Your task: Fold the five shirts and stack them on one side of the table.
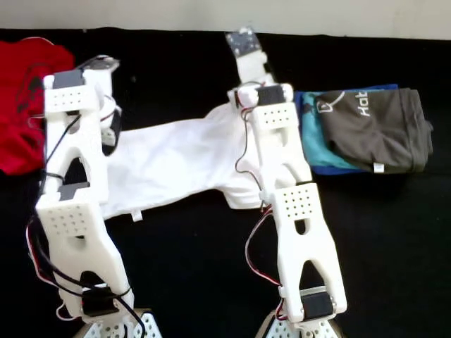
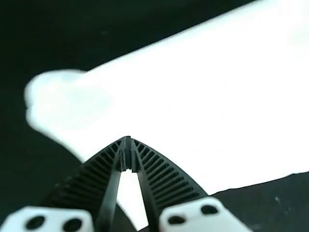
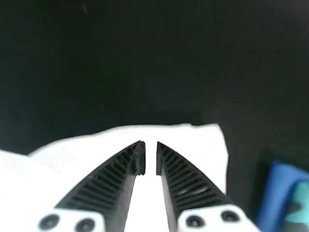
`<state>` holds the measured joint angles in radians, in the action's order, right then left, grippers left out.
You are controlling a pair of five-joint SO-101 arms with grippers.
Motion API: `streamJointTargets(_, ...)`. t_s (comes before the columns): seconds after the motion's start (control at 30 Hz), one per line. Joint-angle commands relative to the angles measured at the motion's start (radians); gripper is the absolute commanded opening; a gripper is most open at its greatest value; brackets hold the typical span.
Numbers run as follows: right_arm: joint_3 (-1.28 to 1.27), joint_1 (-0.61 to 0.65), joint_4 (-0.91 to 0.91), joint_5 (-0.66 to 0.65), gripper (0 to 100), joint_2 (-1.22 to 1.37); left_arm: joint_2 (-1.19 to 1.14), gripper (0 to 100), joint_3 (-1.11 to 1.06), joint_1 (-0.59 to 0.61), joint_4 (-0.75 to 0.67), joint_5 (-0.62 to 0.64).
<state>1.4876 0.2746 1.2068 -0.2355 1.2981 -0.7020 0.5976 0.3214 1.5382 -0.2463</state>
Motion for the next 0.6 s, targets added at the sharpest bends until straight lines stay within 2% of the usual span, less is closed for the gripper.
streamJointTargets(0.0, -0.015, -0.035, -0.050, 0.003, 5.2, -0.002, -0.059, 1, 0.025, 0.053, -0.051, 0.008)
streamJointTargets(0.17, -0.018, -0.104, -0.114, 0.003, 5.2, 0.038, -0.176, 1, 0.045, 0.188, -0.212, -0.031)
streamJointTargets(0.27, -0.018, -0.113, -0.139, -0.011, 5.2, 0.058, -0.228, 1, 0.157, 0.223, -0.216, -0.058)
streamJointTargets(0.4, -0.018, -0.094, -0.136, -0.149, 5.2, 0.065, -0.292, 1, 0.372, 0.236, -0.138, -0.058)
streamJointTargets(0.57, 0.082, -0.084, -0.044, -0.160, 5.2, 0.031, -0.361, 1, 0.615, 0.211, 0.032, -0.055)
